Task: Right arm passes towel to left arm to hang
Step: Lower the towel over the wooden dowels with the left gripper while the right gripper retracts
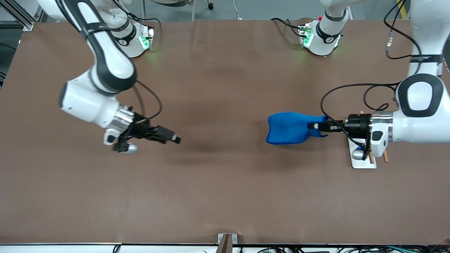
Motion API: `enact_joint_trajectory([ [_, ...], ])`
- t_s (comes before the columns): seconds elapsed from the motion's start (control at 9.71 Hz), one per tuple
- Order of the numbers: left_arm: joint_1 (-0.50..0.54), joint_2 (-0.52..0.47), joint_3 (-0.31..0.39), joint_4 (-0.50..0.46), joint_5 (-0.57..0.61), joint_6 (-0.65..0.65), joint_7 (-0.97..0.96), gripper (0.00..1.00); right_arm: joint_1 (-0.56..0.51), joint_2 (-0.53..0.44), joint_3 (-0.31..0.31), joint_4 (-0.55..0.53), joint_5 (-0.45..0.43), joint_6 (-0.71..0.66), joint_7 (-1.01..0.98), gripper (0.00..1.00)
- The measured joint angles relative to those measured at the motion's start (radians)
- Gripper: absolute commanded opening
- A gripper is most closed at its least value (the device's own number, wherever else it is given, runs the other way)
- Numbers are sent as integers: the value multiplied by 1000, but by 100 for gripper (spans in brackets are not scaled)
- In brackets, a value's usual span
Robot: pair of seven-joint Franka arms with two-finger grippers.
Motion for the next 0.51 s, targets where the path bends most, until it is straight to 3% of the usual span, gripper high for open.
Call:
enact_joint_trajectory([
  [0.31, 38, -15, 3, 11, 295, 0, -64, 0, -6, -121, -201, 6, -349, -192, 7, 100],
  [0.51, 105, -15, 5, 2, 439, -5, -54, 0, -7, -211, -299, 14, -501, -290, 8, 100],
])
